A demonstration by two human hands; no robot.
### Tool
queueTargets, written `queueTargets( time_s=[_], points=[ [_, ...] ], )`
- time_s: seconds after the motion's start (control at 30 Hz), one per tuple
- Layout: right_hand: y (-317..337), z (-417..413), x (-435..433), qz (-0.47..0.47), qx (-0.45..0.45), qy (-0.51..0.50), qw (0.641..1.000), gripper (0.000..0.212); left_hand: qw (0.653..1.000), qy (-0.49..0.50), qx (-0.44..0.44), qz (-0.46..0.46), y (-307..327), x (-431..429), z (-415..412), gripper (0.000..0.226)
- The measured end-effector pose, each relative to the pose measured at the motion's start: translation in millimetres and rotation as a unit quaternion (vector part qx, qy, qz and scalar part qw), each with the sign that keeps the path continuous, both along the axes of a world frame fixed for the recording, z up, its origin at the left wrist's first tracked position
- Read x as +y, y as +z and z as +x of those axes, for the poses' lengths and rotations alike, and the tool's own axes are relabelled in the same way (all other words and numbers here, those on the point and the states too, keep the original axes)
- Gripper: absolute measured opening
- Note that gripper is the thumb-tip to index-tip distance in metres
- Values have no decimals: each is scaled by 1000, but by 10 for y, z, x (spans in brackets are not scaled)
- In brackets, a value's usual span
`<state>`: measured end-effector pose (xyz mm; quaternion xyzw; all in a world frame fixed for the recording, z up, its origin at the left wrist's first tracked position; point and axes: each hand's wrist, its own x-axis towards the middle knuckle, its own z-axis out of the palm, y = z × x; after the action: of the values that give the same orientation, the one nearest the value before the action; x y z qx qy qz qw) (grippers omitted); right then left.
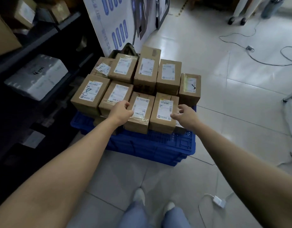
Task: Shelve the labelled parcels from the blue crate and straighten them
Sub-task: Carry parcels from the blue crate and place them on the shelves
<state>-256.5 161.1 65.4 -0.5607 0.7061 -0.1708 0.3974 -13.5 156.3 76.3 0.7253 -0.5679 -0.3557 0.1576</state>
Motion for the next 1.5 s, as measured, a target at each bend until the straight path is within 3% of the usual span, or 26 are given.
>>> queueTargets(
  time_s=[0.27,0.53,0.7,0.87,0.97,1.2,1.4,1.5],
  points=[
    [-690,-43,-407,73,-40,-93,992,63,996,-33,-46,72,-672,-574,14,49],
    [-1247,-87,-839,150,-166,-171,959,40,986,-34,-98,132,-1181,-909,-123,32],
    [-1480,-109,-978,206,-202,-214,933,36,977,-20,-131,165,-1355,-1029,-323,70],
    [-1542,-105,-1025,224,-209,-221,926,33,971,45,-154,176,-1383,-1164,-406,83],
    [-1595,-123,-1047,225,-236,-222,919,38,964,32,-180,195,-1373,-1213,-422,86],
    [-1675,-149,-1097,255,-307,-253,881,17,965,78,-117,223,-1347,-1232,-418,100],
    [-1679,-336,-1077,301,-309,-244,868,22,966,109,-87,218,-1265,-1217,-297,63],
    [-1642,-331,-1081,304,-315,-239,867,27,968,155,-34,196,-1218,-1192,-267,70]
  ],
)
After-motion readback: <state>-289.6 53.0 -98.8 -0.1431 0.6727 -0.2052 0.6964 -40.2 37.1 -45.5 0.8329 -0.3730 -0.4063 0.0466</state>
